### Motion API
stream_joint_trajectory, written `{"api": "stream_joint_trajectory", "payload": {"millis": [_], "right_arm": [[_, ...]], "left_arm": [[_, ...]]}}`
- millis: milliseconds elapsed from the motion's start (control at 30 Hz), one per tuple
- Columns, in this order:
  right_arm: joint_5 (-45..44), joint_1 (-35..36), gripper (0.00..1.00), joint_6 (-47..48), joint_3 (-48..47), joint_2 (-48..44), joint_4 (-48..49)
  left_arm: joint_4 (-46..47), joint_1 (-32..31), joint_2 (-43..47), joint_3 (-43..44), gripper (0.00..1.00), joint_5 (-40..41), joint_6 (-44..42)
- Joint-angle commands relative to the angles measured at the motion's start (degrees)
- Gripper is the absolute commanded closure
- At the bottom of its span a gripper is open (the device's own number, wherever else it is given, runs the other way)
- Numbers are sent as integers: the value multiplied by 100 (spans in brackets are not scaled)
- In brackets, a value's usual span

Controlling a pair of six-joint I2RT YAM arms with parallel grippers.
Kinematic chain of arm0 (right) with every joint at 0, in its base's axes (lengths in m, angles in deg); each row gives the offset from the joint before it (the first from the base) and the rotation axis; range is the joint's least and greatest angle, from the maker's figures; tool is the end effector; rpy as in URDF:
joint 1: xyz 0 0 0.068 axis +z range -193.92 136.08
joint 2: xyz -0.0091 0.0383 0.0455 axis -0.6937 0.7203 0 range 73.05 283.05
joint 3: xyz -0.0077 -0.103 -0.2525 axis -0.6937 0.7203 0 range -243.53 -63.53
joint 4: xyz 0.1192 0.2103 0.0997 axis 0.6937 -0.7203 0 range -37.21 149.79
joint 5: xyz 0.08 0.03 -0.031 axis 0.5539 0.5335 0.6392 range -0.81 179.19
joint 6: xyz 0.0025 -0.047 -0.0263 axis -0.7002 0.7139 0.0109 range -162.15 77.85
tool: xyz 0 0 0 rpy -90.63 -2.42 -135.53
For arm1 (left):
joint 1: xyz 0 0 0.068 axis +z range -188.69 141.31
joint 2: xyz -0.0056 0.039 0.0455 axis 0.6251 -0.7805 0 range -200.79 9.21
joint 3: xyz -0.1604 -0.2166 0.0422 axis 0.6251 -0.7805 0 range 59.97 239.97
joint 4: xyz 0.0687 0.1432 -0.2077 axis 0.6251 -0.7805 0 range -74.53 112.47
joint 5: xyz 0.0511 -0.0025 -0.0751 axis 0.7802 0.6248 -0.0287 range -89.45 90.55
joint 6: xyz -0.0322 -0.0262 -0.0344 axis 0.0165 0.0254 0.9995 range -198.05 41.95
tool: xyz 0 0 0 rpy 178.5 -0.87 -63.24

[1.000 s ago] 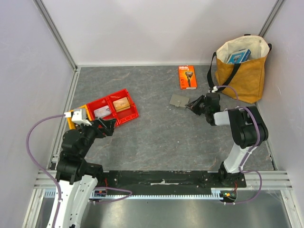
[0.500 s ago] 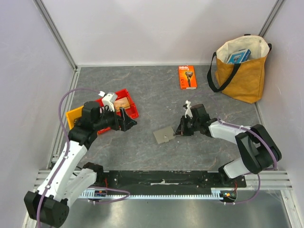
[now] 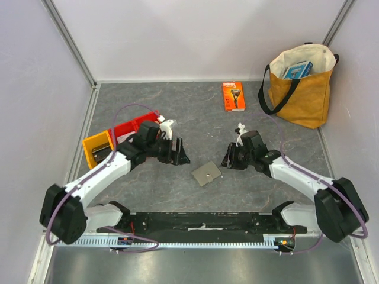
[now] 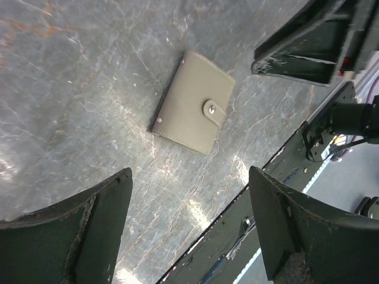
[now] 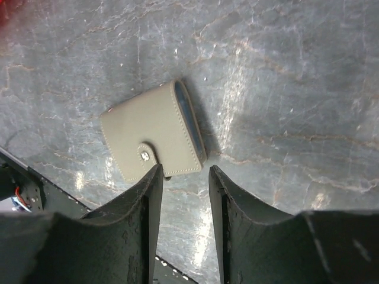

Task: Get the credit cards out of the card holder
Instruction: Move the card holder to the center of the board.

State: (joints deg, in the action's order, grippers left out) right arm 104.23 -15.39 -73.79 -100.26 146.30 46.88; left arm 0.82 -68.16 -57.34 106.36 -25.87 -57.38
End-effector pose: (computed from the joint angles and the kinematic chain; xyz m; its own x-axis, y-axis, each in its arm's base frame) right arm 0.2127 0.1261 0.1864 -0.8879 0.0938 -0.4503 -0.1691 0.8440 0.5091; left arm 0.2051 -0.1339 0.2569 -0.8004 0.0892 -0.5928 0.4775 0.6927 -0.5406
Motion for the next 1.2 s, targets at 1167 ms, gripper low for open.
{"api": "stream_joint_trajectory", "payload": {"millis": [1167], "right_arm": [[518,275,57,175,-906,2238,1573]], "left_arm": [[3183,-946,-1141,-1729,32,1508,3047]]}}
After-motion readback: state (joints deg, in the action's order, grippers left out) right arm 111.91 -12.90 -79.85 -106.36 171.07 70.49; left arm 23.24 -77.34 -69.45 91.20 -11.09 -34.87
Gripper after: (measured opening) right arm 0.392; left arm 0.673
